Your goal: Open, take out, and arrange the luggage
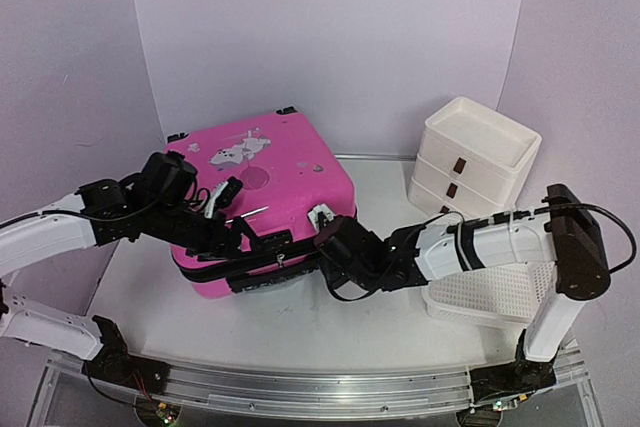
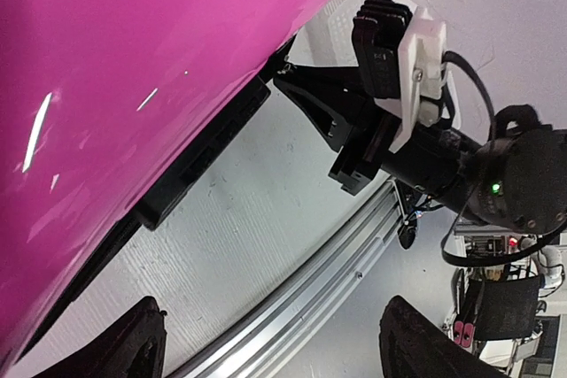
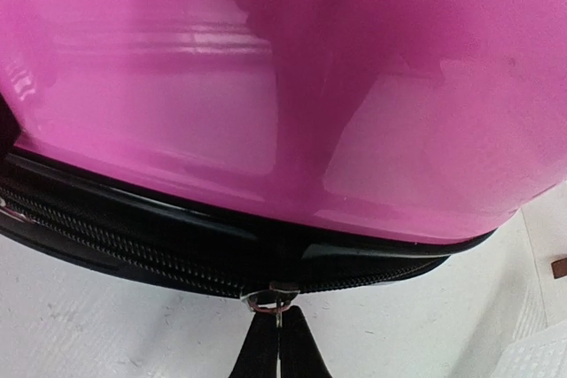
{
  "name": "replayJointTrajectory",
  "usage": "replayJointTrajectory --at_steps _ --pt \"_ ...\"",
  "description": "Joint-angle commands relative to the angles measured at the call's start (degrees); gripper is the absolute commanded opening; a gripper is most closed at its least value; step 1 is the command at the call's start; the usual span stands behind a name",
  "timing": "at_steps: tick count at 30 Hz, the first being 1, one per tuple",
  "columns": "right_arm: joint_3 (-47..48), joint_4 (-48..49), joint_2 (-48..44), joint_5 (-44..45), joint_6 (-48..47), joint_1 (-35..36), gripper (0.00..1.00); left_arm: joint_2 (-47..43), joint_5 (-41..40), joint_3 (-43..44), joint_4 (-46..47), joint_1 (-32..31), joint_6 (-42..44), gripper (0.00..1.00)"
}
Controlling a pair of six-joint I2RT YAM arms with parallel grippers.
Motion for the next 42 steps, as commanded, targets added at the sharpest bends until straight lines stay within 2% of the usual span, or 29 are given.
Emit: replayJointTrajectory --at_steps 1,5,10,13,18,22,27,33,42 --pt "-3.2 -2.5 -8.4 -9.5 -7.9 -3.3 0.00 6.4 -8.5 5.8 6.5 -4.2 -1.2 0.85" --pt "-4.7 -2.0 -11.0 -24.3 -8.9 -7.1 0.00 11.9 -13.1 9.1 6.3 -6.7 -0.1 0.87" --pt "-3.5 1.0 -9.0 -33.2 -9.4 -7.2 0.00 17.0 -22.3 15.7 3.8 -12.9 1.2 0.85" --pt "-5.5 4.7 -9.4 -33.7 -7.6 -7.2 0.00 18.8 -22.5 21.2 0.9 -13.3 3.0 0.85" --pt "-8.5 6.7 -10.9 -28.0 -4.3 -7.2 0.00 22.5 -28.5 28.0 -4.6 -13.1 4.9 0.86" --pt "-11.4 7.4 -12.8 -19.8 -3.2 -7.3 0.00 25.4 -30.7 25.2 -5.2 -11.2 1.0 0.82" --pt "-14.7 8.7 -13.9 -16.4 -9.7 -8.6 0.00 24.2 -34.9 17.7 -5.3 -9.2 -3.4 0.80" --pt "-21.1 15.9 -17.5 -24.3 -11.1 -16.6 0.00 19.6 -36.3 10.9 -5.8 -6.2 -5.3 0.80" --pt "-16.7 16.4 -13.6 -37.7 -13.3 -30.1 0.00 17.3 -37.0 11.1 -9.7 -5.0 -4.1 0.80"
